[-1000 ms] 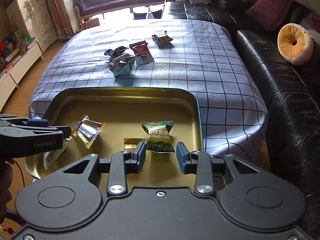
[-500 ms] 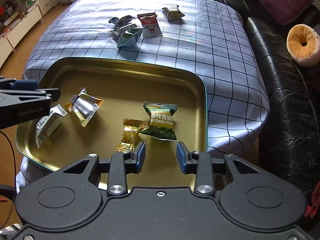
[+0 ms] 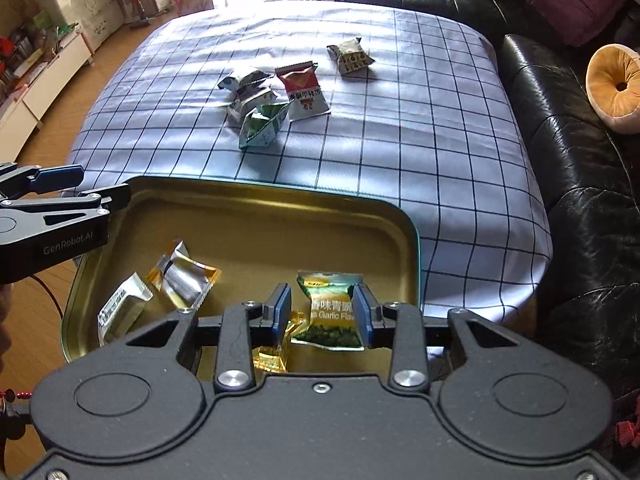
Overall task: Organize snacks
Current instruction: 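Move both open tools back toward the remaining snack pile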
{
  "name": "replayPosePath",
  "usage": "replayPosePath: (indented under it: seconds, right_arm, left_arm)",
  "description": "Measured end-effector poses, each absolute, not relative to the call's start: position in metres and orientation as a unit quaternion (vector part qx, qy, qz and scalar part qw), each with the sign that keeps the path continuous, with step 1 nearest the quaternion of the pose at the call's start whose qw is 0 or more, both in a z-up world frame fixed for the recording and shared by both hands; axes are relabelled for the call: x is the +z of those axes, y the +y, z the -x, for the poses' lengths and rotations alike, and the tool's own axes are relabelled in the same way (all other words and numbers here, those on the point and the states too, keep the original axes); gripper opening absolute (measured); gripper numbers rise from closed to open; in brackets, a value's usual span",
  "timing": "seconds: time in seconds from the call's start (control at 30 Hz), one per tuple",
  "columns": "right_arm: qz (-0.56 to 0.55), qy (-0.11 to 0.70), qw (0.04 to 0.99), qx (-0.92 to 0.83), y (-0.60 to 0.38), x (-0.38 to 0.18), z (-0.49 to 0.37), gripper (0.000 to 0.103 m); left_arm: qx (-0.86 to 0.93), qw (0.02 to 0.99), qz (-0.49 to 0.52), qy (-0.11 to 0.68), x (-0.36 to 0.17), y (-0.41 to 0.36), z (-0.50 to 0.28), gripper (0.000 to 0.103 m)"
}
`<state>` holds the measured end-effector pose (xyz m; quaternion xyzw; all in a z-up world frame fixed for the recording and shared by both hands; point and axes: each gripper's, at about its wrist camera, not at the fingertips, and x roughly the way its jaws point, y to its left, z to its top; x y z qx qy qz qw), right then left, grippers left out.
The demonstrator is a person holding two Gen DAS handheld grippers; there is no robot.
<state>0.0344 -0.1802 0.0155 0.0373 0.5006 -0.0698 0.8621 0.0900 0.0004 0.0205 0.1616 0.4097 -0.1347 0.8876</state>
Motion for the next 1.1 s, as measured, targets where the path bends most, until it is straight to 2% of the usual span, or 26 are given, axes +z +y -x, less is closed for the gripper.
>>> replayPosePath:
  seconds: [0.27,0.7,1.1]
  right_arm:
    - [-0.025,0.477,0.875,-0.073,-0.185,0.027,-0.057,0.044]
    - [-0.036,0.5,0.864,-0.049,-0.202,0.013,-0.122,0.044]
    - [-0.093,0.483,0.869,-0.057,-0.234,0.002,-0.177,0.044]
  left_arm:
    - [-0.124,0.897,-0.174,0.387,0.027,-0.009,-0.128,0.056]
    - [-0.154,0.881,-0.143,0.425,0.01,-0.03,-0.222,0.056]
    - [-0.203,0.868,-0.134,0.432,-0.004,-0.053,-0.277,0.055]
